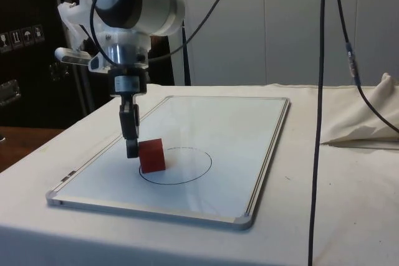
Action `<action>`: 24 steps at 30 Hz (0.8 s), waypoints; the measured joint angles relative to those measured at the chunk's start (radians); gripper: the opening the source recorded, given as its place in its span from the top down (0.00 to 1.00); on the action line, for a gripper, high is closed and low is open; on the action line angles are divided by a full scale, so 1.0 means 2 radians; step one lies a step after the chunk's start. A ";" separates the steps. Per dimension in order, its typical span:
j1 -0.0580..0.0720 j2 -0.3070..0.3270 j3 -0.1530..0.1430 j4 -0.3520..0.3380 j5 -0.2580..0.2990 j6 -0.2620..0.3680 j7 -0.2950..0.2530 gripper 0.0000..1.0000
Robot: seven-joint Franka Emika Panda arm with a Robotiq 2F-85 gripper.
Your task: Push the cube into the marked area.
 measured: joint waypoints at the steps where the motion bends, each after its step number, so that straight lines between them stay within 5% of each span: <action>1: 0.001 -0.001 0.001 -0.003 -0.002 0.000 0.002 1.00; 24: 0.007 -0.006 0.008 0.007 -0.056 -0.021 0.052 1.00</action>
